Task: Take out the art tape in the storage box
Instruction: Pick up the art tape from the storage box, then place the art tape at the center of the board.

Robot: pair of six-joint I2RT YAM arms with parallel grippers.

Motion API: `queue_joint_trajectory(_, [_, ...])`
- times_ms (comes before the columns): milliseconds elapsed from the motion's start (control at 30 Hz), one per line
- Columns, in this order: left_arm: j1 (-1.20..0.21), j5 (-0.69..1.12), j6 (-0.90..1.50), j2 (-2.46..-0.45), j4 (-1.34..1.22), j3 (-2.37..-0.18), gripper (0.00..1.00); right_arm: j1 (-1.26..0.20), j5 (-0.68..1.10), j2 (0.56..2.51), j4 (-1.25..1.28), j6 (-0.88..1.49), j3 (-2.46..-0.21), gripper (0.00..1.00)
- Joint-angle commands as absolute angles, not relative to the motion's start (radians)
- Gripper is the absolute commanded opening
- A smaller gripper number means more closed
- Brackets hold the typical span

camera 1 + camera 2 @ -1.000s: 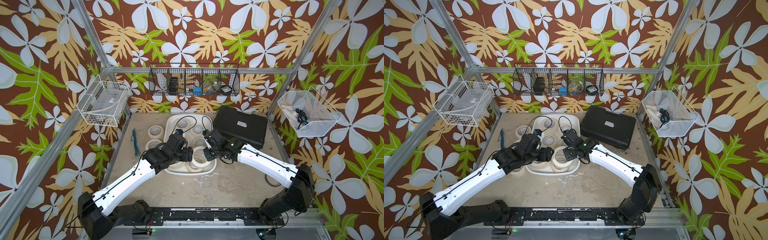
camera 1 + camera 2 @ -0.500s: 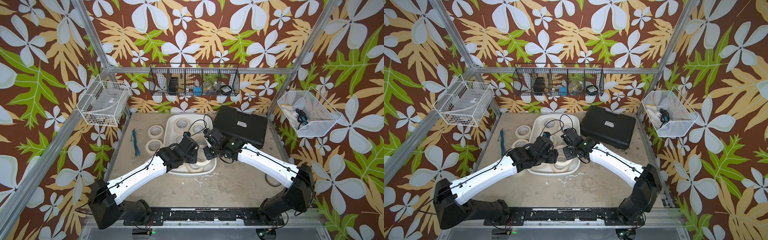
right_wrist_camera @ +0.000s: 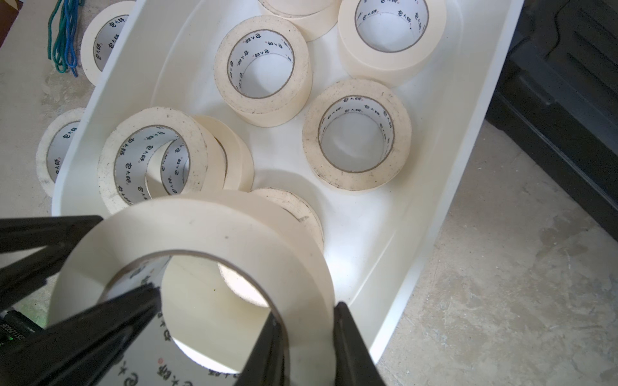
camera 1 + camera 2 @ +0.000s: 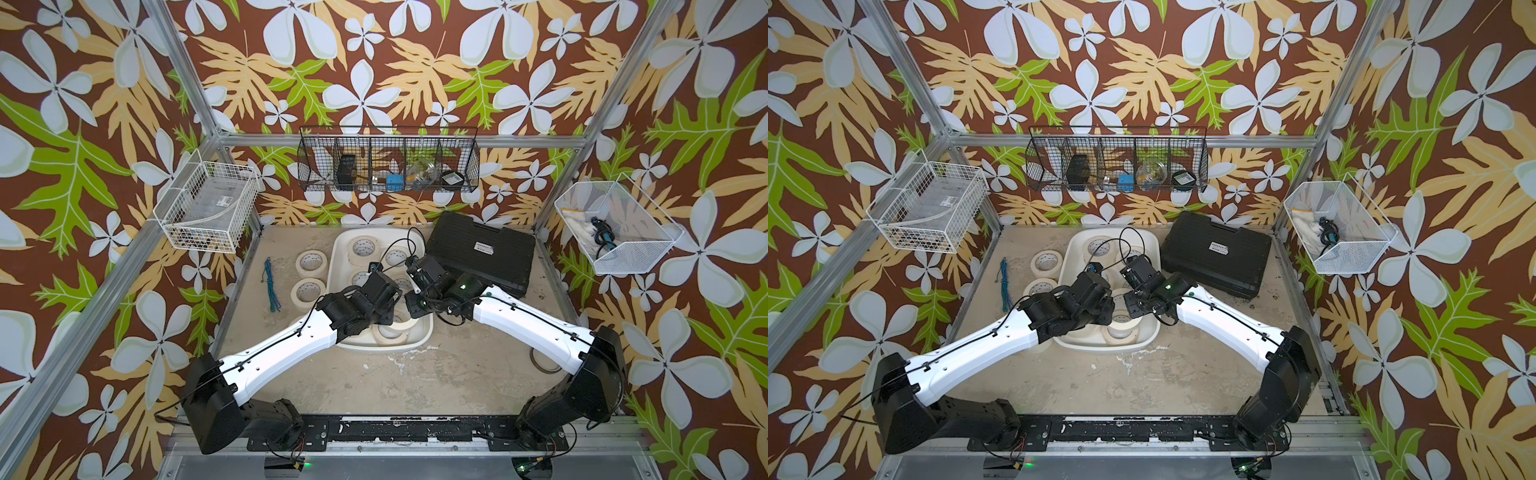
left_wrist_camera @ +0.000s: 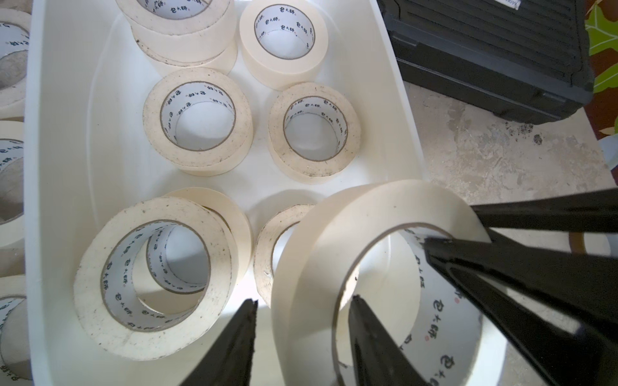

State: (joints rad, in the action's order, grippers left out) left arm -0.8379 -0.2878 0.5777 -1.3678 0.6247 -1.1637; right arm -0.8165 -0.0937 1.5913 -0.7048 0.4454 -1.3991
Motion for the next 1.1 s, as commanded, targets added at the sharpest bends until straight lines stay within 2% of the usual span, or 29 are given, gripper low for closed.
queue_joint_trajectory(0, [-0.839, -0.313, 0.583, -1.376, 0.64, -1.179, 0.38, -0.818, -0.076, 1.587, -0.676, 0.463, -1.415, 0.06])
queue_joint_trajectory(100, [-0.838, -0.316, 0.584, -1.376, 0.635, -1.177, 0.33, -0.821, -0.06, 1.586, -0.667, 0.463, -1.417, 0.09])
queue_joint_trajectory(133, [-0.839, -0.316, 0.583, -1.376, 0.635, -1.176, 0.31, -0.82, -0.055, 1.585, -0.663, 0.462, -1.417, 0.12])
queue_joint_trajectory(267, [-0.838, -0.321, 0.583, -1.373, 0.624, -1.166, 0.21, -0.82, -0.026, 1.564, -0.628, 0.45, -1.404, 0.41])
queue_joint_trajectory(333, [-0.838, -0.329, 0.582, -1.372, 0.621, -1.163, 0.19, -0.82, -0.028, 1.546, -0.615, 0.452, -1.403, 0.49])
queue_joint_trajectory(467, [-0.831, -0.353, 0.58, -1.367, 0.62, -1.17, 0.16, -0.821, -0.039, 1.495, -0.578, 0.451, -1.398, 0.6])
queue_joint_trajectory(633, [-0.721, -0.325, 0.585, -1.319, 0.612, -1.155, 0.13, -0.819, -0.085, 1.424, -0.548, 0.45, -1.377, 0.64])
queue_joint_trajectory(733, [-0.625, -0.339, 0.593, -1.271, 0.607, -1.137, 0.0, -0.817, -0.106, 1.382, -0.52, 0.453, -1.352, 0.67])
queue_joint_trajectory(1067, [-0.231, -0.261, 0.697, -1.06, 0.51, -0.945, 0.0, -0.815, -0.108, 1.347, -0.513, 0.452, -1.297, 0.67])
